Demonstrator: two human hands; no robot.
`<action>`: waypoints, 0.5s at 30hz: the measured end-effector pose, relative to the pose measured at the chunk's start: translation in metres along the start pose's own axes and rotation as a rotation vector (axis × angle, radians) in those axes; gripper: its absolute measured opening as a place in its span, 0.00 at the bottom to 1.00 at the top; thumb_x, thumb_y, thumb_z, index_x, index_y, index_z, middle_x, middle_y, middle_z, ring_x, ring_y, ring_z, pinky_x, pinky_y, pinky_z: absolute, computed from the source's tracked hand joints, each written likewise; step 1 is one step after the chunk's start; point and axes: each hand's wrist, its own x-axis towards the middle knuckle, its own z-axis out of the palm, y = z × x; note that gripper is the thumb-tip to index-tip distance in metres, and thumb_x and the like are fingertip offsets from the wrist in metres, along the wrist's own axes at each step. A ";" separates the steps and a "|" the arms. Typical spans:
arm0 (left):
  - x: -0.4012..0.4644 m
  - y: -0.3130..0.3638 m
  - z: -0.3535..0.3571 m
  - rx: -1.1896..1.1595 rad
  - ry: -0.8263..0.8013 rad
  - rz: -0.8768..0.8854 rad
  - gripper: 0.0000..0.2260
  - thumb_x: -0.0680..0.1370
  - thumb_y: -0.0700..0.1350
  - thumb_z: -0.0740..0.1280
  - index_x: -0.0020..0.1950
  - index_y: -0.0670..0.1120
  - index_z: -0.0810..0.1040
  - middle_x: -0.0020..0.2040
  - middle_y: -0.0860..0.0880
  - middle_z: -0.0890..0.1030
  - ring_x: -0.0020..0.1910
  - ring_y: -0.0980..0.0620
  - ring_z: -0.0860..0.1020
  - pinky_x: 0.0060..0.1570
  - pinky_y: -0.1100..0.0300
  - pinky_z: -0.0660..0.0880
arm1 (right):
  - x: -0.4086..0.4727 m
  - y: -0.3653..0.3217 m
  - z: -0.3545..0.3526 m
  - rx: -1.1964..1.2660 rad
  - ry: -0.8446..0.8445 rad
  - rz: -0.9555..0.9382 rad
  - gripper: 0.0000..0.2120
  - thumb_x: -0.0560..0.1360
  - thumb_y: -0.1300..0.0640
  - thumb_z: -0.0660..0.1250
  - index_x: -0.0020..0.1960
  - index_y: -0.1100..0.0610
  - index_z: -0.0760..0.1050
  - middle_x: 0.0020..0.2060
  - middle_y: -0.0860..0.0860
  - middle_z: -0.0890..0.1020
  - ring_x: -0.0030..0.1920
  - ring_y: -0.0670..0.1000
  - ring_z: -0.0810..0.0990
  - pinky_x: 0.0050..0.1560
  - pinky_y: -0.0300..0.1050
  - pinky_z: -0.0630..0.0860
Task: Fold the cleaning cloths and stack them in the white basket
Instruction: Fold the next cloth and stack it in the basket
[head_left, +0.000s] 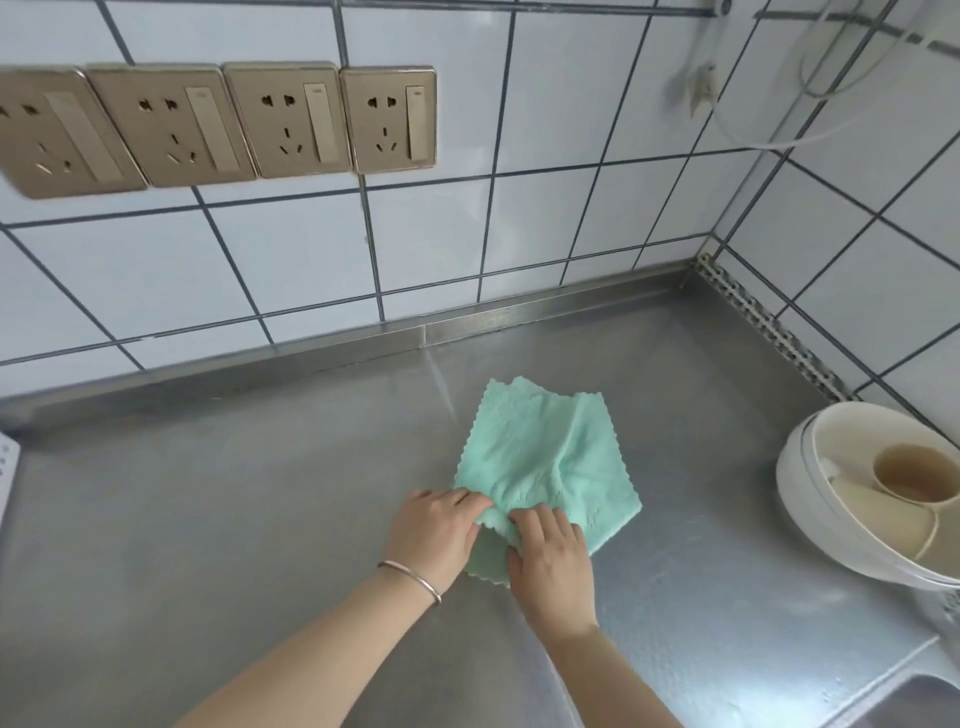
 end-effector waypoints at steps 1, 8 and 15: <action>0.004 0.001 -0.005 0.006 0.014 0.013 0.08 0.62 0.44 0.64 0.36 0.54 0.81 0.28 0.57 0.80 0.26 0.56 0.78 0.30 0.68 0.70 | 0.003 0.004 -0.004 -0.011 0.008 0.034 0.10 0.62 0.62 0.61 0.42 0.53 0.70 0.32 0.48 0.75 0.31 0.52 0.75 0.29 0.42 0.70; 0.021 -0.005 -0.044 -0.042 0.056 -0.104 0.11 0.65 0.38 0.69 0.43 0.51 0.83 0.36 0.53 0.84 0.31 0.49 0.81 0.32 0.63 0.75 | 0.028 0.033 -0.044 -0.094 -0.126 0.299 0.15 0.52 0.75 0.70 0.35 0.62 0.77 0.28 0.53 0.76 0.27 0.57 0.74 0.27 0.40 0.61; 0.033 -0.010 -0.062 -0.086 0.021 -0.325 0.12 0.79 0.46 0.58 0.59 0.56 0.77 0.55 0.53 0.82 0.52 0.47 0.79 0.45 0.58 0.72 | 0.045 0.060 -0.089 -0.028 -0.022 0.625 0.15 0.70 0.70 0.61 0.51 0.58 0.80 0.46 0.55 0.82 0.43 0.61 0.77 0.37 0.43 0.64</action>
